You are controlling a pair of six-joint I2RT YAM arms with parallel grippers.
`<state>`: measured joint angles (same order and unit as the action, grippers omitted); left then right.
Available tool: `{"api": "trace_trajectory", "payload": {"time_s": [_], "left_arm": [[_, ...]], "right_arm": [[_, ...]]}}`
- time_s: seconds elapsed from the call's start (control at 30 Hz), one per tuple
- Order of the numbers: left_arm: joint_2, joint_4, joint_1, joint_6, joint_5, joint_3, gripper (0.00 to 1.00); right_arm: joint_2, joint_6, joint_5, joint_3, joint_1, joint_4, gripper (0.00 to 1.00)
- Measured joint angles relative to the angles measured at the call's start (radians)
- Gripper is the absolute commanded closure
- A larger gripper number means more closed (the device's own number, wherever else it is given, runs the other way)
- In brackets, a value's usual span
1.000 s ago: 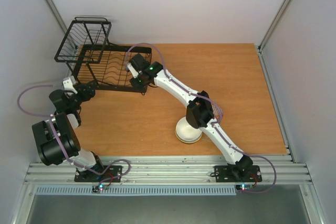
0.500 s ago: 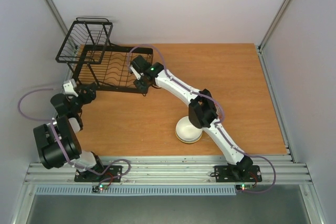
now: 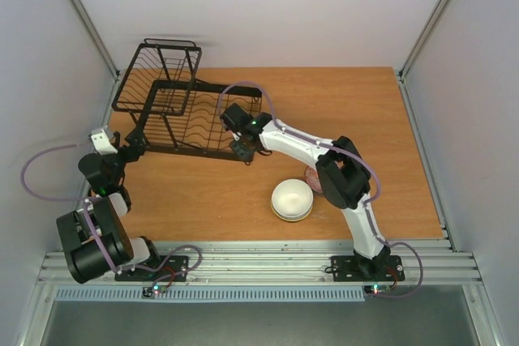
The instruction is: Load the bowls into the dish rack
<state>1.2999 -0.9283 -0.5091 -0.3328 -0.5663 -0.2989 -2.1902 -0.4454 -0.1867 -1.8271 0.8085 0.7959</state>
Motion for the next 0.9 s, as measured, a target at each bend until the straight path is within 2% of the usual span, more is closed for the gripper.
{"api": "trace_trajectory", "payload": {"time_s": [0.33,0.73,0.8,0.9], "left_arm": [[0.011,-0.035,0.000,-0.001,0.015,0.006,0.15],[0.044,-0.067,0.000,-0.004,0.002,0.006,0.15],[0.047,-0.071,0.000,-0.005,0.001,0.006,0.15],[0.047,-0.072,0.000,-0.005,0.001,0.006,0.15]], "right_arm": [[0.240,0.103,-0.069,0.362,0.000,-0.069,0.71],[0.356,0.198,-0.109,0.526,0.014,-0.073,0.73],[0.356,0.210,-0.118,0.529,0.021,-0.071,0.69],[0.356,0.225,-0.135,0.531,0.034,-0.071,0.54]]}}
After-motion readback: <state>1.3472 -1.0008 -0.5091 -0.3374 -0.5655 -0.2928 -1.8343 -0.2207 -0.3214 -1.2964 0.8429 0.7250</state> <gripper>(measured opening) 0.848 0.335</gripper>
